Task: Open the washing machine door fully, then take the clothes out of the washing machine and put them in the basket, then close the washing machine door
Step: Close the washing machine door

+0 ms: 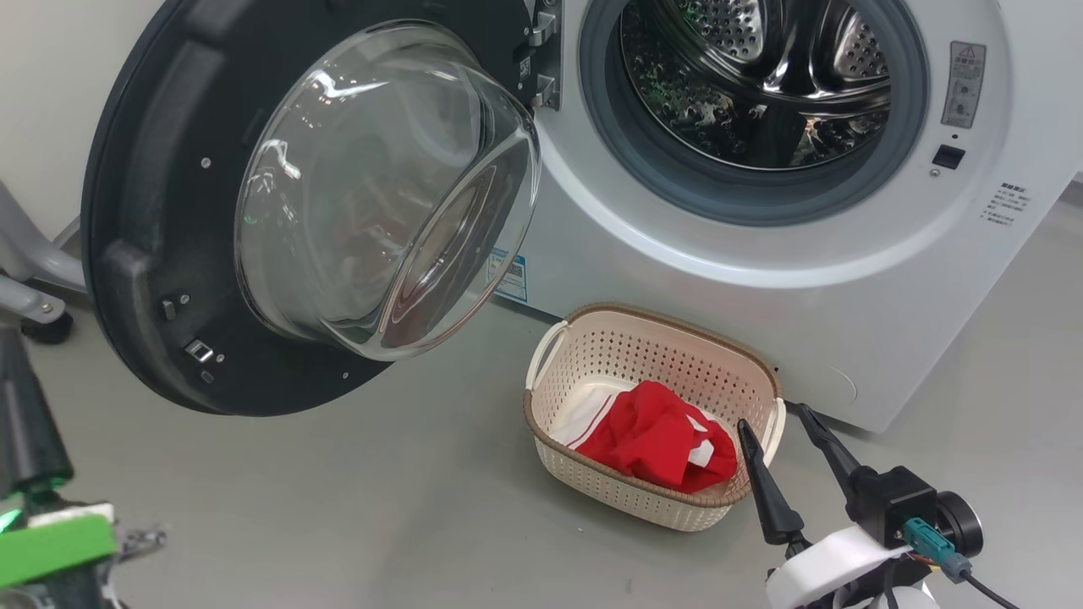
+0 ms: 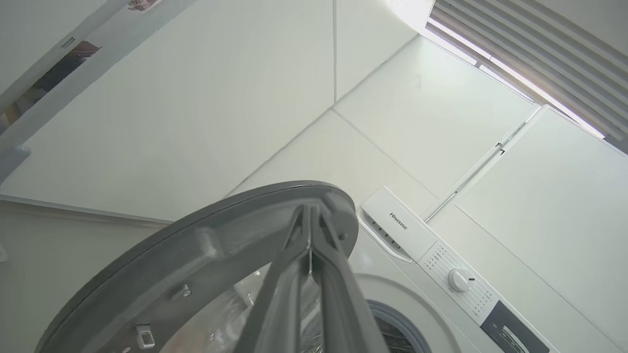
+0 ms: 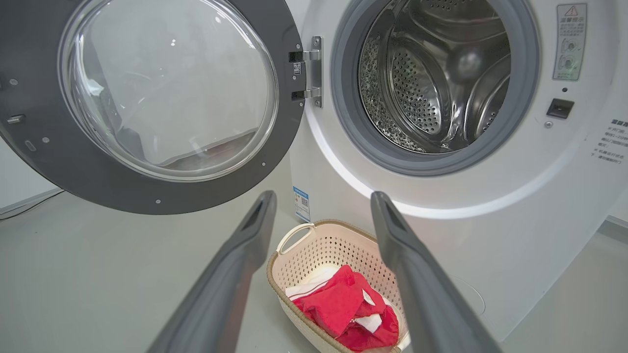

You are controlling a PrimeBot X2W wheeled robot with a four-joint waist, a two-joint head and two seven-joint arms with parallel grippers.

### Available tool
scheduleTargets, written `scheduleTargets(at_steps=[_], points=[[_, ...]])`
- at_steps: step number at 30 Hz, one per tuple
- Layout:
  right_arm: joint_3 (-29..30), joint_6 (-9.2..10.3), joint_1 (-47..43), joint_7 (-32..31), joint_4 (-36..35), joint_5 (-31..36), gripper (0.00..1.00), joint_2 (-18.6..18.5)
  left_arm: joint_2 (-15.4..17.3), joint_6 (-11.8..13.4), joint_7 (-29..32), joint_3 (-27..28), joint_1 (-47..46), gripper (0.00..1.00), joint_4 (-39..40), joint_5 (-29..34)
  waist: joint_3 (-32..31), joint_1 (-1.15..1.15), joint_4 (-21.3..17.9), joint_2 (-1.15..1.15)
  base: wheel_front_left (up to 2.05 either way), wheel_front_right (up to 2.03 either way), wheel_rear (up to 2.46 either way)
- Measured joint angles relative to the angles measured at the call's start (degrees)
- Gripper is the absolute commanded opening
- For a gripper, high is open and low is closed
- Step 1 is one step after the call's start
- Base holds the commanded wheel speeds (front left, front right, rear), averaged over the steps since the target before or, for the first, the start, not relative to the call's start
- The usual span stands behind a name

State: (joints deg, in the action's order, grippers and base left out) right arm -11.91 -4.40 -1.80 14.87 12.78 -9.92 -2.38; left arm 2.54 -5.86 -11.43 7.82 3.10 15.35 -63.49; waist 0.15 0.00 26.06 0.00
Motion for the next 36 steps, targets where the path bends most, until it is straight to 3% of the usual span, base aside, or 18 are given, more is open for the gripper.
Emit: scheduleTargets(at_steps=[5, 13, 17, 21, 28, 36], points=[[0.19, 0.0, 0.4, 0.0, -0.47, 0.37, 1.0, 0.0, 1.08, -0.33, 0.27, 6.11, -5.2, 0.0, 2.35, -5.7, 1.13, 0.0, -0.39, 0.0, 0.0, 0.0, 0.0], [0.22, -0.01, 1.86, 0.0, -0.7, 1.04, 1.0, -0.14, 10.24, -0.47, 3.41, 17.53, -14.15, 0.0, -1.51, -14.79, 3.23, 0.0, -1.58, 0.0, 0.0, 0.0, 0.0], [0.18, -0.04, 2.67, 0.0, -0.74, 1.68, 1.0, -0.29, 14.12, 1.44, 6.46, 20.85, -17.08, 0.0, -7.05, -19.01, 4.34, 0.0, -2.65, 0.0, 0.0, 0.0, 0.0], [0.03, -0.11, 3.37, 0.0, -0.81, 2.09, 1.0, -0.55, 16.17, 3.61, 9.67, 22.5, -20.25, 0.0, -12.65, -24.55, 5.49, 0.0, -3.9, 0.0, 0.0, 0.0, 0.0], [-0.22, -0.58, 5.0, 0.0, -0.82, 2.52, 1.0, -1.16, 20.76, 8.55, 16.27, 21.78, -21.26, 0.0, -21.41, -26.31, 7.14, 0.0, -6.48, 0.0, 0.0, 0.0, 0.0], [-0.13, -0.67, 5.94, 0.0, -0.8, 2.58, 1.0, -1.26, 23.12, 10.69, 22.3, 18.7, -21.26, 0.0, -27.15, -27.33, 8.46, 0.0, -9.07, 0.0, 0.0, 0.0, 0.0]])
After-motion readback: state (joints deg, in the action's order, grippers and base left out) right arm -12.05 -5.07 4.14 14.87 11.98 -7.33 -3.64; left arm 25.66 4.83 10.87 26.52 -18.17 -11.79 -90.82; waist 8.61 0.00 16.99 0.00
